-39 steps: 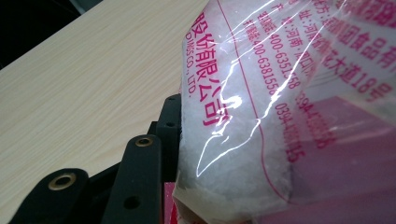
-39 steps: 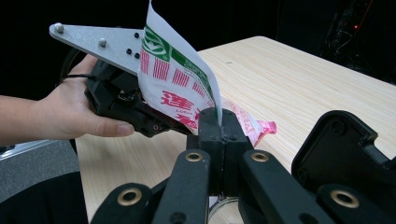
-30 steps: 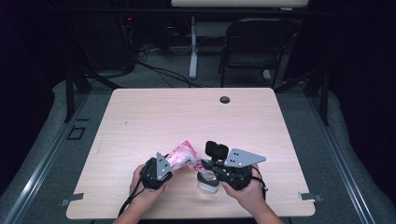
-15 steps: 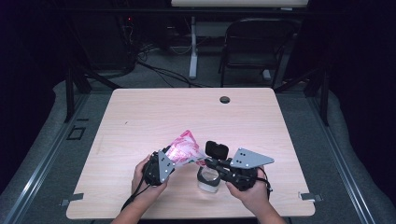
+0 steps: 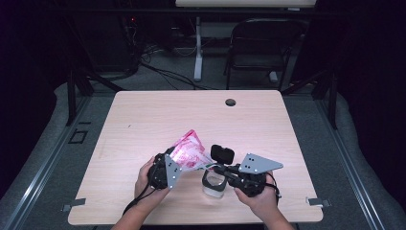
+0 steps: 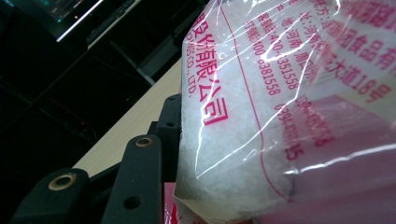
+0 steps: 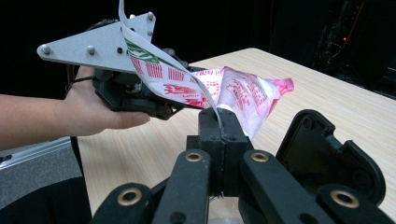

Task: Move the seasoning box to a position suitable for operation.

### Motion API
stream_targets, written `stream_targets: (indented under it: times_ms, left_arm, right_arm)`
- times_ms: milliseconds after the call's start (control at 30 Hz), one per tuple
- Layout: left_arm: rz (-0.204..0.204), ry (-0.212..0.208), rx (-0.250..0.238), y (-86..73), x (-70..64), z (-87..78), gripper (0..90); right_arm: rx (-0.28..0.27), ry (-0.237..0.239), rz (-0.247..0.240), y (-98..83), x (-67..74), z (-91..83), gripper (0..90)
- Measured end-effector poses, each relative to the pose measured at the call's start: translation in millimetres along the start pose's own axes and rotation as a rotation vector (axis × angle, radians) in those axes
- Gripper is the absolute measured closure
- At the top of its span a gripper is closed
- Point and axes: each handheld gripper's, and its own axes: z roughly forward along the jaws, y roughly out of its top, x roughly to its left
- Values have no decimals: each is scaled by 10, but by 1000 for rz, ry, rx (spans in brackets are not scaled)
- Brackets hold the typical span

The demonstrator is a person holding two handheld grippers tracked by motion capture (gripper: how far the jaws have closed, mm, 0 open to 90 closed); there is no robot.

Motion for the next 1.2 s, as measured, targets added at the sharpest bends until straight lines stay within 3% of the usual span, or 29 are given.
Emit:
stream_targets:
  times_ms: [1200]
  left_arm:
    - [134,97,-8,66,-1,-21,637]
  right_arm:
    - [19,-9,36,-114,-21,-3,900]
